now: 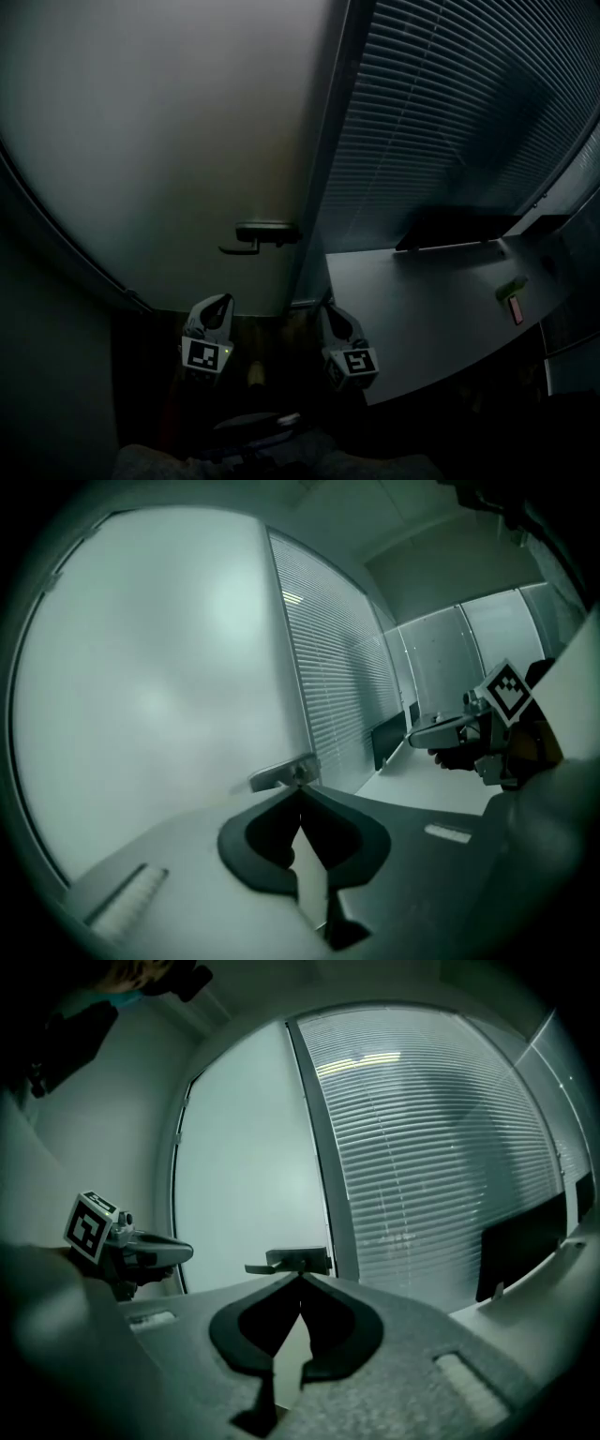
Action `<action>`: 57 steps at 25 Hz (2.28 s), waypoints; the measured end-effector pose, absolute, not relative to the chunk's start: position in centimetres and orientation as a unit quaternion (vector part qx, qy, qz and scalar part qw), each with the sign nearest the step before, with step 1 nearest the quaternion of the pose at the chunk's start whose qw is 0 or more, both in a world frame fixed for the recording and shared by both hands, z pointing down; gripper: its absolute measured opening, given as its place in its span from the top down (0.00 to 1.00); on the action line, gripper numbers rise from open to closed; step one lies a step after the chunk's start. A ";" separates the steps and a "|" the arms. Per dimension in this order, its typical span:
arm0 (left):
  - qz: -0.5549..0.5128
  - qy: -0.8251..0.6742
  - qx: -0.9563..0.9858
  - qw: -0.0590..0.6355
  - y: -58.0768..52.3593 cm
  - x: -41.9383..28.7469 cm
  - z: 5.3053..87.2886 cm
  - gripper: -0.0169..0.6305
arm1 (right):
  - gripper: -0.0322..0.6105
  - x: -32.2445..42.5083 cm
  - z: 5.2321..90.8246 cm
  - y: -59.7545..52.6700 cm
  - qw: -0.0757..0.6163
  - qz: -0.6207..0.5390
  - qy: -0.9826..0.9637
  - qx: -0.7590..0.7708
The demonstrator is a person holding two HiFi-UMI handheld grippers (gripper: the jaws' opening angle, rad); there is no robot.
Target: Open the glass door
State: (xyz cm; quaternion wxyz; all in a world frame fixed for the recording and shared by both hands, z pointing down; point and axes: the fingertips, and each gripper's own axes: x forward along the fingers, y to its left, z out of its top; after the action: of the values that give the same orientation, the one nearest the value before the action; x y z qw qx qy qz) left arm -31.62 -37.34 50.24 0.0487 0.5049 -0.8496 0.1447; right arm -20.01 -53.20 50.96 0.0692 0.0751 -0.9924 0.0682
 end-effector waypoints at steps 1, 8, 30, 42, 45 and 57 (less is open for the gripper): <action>0.157 -0.847 0.505 0.046 -37.8 -32.3 50.4 0.97 | 0.95 -20.5 51.1 -53.5 0.070 0.070 -0.992 0.078; 0.270 -0.822 0.502 0.018 -39.8 -36.2 53.6 0.89 | 0.95 -22.7 51.9 -54.8 0.077 0.082 -0.990 0.089; 0.487 -0.683 0.542 -0.042 -45.4 -42.6 59.3 0.59 | 0.95 -24.5 54.2 -58.5 0.107 0.084 -0.977 0.164; 0.557 -0.602 0.570 -0.053 -47.4 -43.9 61.7 0.69 | 0.95 -26.2 55.4 -59.2 0.097 0.103 -0.973 0.184; 0.568 -0.590 0.571 -0.051 -47.9 -44.4 62.3 0.73 | 0.95 -26.6 55.8 -59.6 0.099 0.106 -0.971 0.189; 0.574 -0.573 0.582 -0.067 -49.2 -44.1 63.2 0.87 | 0.95 -26.8 56.4 -59.9 0.098 0.105 -0.968 0.207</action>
State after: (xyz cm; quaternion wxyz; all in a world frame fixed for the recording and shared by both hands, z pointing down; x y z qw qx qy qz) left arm -44.11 -49.24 63.17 -0.0673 0.5816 -0.5729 0.5736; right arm -26.82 -59.88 56.39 0.0976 0.2066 -0.9679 0.1048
